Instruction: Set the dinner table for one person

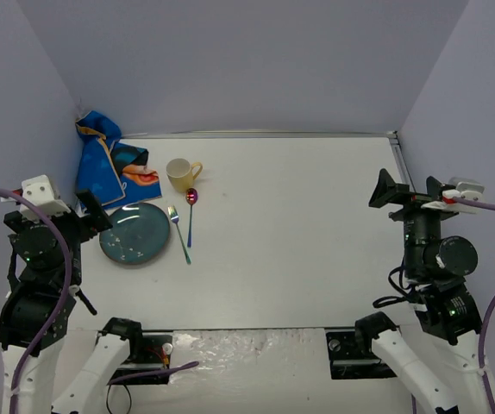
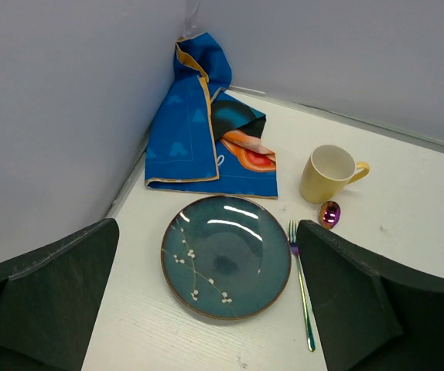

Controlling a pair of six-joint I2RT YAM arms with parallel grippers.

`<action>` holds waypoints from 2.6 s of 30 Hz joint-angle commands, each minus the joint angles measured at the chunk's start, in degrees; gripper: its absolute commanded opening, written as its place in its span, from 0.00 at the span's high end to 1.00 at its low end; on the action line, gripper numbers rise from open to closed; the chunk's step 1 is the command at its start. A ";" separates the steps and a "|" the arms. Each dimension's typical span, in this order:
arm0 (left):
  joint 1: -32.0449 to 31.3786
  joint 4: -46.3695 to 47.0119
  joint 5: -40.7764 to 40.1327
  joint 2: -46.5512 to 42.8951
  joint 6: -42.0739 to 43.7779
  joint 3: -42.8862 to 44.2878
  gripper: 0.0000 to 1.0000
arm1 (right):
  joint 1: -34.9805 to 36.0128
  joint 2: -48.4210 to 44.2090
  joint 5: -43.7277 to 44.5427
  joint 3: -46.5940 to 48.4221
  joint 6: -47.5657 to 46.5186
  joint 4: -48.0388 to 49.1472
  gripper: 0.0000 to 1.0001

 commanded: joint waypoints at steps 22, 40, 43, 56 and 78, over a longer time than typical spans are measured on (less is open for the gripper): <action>17.29 11.42 11.85 46.39 -15.70 5.57 0.03 | 0.23 17.13 -18.10 -5.94 21.87 -0.93 0.00; 22.97 10.66 14.28 82.02 -8.60 31.46 0.03 | 0.23 20.52 -27.53 -7.02 19.08 0.04 0.00; 23.01 10.00 14.66 85.79 -7.24 33.92 0.03 | 0.23 21.15 -28.60 -7.32 19.11 0.34 0.00; 23.18 -0.90 11.52 97.43 -7.68 43.28 0.45 | 0.23 22.46 -29.38 -7.40 19.11 0.45 0.00; 25.76 -11.90 15.79 84.17 -9.43 72.63 1.00 | 0.23 22.14 -30.69 -6.03 19.57 0.07 0.00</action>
